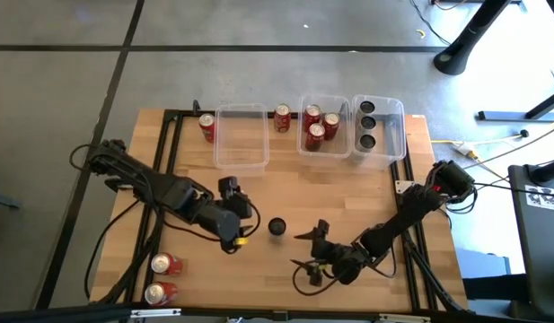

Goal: Sort soda cans
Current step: Put the white and yellow soda can into the right transparent bin

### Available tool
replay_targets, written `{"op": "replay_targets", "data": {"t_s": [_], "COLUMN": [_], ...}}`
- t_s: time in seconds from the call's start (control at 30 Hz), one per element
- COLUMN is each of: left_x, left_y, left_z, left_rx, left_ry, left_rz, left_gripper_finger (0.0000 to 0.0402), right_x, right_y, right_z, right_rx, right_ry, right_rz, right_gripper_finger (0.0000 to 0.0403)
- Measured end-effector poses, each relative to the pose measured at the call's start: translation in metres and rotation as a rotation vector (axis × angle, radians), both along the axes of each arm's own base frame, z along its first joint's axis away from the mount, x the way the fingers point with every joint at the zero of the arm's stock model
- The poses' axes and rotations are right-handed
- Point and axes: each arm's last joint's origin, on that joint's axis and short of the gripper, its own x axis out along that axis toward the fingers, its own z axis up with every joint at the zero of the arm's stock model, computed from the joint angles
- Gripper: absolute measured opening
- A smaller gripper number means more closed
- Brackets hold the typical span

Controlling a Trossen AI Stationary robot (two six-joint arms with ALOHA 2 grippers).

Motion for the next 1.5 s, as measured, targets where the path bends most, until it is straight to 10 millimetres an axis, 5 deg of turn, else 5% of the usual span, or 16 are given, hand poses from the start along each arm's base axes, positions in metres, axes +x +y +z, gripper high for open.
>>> {"op": "replay_targets", "data": {"t_s": [0.33,0.53,0.9,1.1,1.5], "left_x": [-0.013,-0.037,-0.066,-0.062,-0.038], "left_y": [-0.015,-0.004,0.014,0.012,0.016], "left_z": [-0.010,-0.022,-0.071,-0.110,-0.168], "left_rx": [0.007,-0.051,-0.200,-0.249,-0.244], "left_ry": [0.046,-0.001,-0.197,-0.290,-0.384], "left_rz": [-0.041,-0.004,0.016,0.002,0.018], "left_gripper_finger": [0.0317,0.0318,0.0318,0.0317,0.0317], "right_x": [0.002,0.014,0.031,0.032,0.055], "right_y": [-0.003,-0.016,-0.050,-0.056,-0.061], "right_z": [0.004,0.005,0.026,0.039,0.010], "right_rx": [-0.044,-0.017,0.021,0.006,-0.024], "right_ry": [-0.057,-0.058,-0.065,-0.114,-0.168], "right_rz": [-0.084,-0.087,0.002,0.017,-0.072], "right_gripper_finger": [0.0328,0.0328,0.0328,0.0328,0.0328]}}
